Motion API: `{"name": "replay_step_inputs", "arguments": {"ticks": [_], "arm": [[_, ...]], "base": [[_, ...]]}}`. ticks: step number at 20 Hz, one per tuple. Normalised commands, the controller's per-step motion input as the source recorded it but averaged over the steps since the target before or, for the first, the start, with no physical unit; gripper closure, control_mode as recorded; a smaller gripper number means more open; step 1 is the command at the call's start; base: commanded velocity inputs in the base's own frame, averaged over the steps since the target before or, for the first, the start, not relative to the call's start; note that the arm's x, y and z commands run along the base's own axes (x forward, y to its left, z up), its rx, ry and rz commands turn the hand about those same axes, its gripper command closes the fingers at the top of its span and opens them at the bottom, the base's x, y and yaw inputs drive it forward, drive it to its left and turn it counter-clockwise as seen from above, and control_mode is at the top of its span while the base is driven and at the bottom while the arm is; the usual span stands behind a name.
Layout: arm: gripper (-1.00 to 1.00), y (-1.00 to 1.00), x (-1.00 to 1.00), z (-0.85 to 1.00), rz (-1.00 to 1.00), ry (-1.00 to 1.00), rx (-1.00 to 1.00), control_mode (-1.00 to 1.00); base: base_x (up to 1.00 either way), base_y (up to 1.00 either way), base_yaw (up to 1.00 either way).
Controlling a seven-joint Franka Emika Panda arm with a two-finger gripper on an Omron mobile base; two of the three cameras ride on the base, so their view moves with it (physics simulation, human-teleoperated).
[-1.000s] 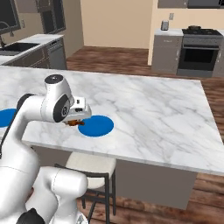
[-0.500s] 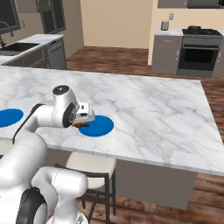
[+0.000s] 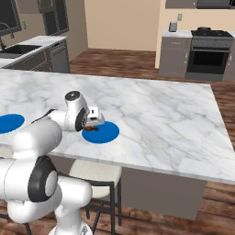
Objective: Take the chicken drumsticks from the pan and place one on each plate on the dining counter.
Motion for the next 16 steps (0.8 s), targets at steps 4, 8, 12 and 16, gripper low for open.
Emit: {"name": "replay_step_inputs", "arguments": {"ticks": [4,8,12,16], "arm": [[1.00,0.00,0.46,-0.25,0.00,0.03,0.00,-1.00],[1.00,0.00,0.17,-0.33,-0.01,0.09,0.00,-1.00],[1.00,0.00,0.11,-0.33,-0.02,0.07,0.00,-1.00],[1.00,0.00,0.15,-0.24,0.00,0.00,0.00,-1.00]], "base": [[0.00,0.00,0.00],[0.00,0.00,0.00],[0.00,0.00,0.00],[0.00,0.00,0.00]]}}
